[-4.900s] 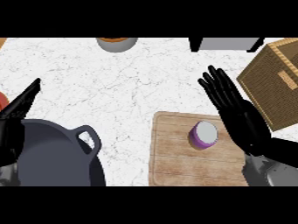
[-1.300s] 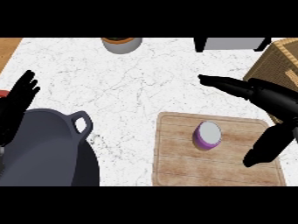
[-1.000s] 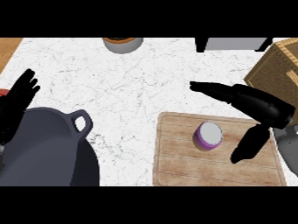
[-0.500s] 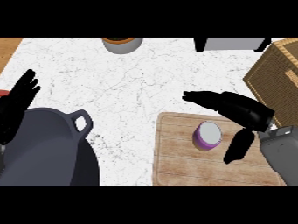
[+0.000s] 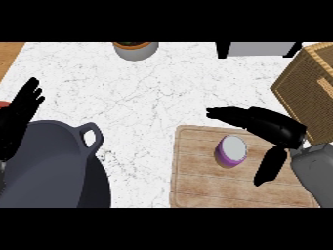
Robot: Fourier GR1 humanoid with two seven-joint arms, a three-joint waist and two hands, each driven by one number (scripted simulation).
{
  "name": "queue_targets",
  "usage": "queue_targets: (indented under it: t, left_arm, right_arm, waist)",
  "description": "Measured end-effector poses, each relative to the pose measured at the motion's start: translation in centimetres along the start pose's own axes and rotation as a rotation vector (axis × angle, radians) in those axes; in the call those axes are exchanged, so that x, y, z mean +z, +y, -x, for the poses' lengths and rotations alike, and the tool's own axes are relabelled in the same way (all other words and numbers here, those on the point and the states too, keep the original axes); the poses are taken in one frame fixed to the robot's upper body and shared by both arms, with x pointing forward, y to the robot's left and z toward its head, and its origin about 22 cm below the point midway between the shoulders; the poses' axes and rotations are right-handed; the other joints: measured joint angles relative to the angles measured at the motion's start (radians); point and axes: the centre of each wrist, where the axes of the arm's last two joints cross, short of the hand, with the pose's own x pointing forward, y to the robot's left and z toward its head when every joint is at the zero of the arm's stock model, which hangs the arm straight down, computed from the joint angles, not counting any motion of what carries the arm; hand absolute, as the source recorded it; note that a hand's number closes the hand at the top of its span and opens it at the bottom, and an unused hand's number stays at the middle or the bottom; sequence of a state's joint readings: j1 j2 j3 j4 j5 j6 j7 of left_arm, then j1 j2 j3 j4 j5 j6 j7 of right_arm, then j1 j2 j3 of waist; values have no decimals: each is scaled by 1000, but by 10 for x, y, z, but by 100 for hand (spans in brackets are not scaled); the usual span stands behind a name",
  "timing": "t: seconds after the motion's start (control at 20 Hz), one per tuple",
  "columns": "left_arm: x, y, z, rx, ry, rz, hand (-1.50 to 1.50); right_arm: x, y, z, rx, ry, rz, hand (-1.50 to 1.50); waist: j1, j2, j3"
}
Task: Pick the can from the cutting board and place it in the basket
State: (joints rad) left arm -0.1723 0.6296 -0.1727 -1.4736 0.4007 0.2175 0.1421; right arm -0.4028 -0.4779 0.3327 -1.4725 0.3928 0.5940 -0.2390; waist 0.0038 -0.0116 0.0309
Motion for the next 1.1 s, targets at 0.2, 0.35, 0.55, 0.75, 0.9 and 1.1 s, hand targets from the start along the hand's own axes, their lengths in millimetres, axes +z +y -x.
queue_targets:
  t: [0.2,0.35,0.55,0.75,0.9,1.1]
  left_arm:
    - [-1,0,0,-2,4,-2,0]
    - [-2,2,0,4,4,-1,0]
    - [-2,2,0,1,8,-2,0]
    - [-3,1,1,0,4,-8,0]
    - [-3,1,-2,6,2,-6,0]
    - [-2,2,-2,14,-6,-1,0]
  right_arm:
    - [3,2,3,-3,-32,-11,-150]
    - [2,6,4,22,-22,-15,-150]
    - [-3,10,0,51,-3,-5,-150]
    - [-8,25,2,82,21,-12,-150]
    - [-12,27,2,110,31,-16,150]
    - [-15,33,3,188,14,-53,150]
  waist:
    - [-2,-1,0]
    - [-2,-1,0]
    - [-3,-1,0]
    - [-3,-1,1]
    - [0,0,-3]
    - [1,1,-4]
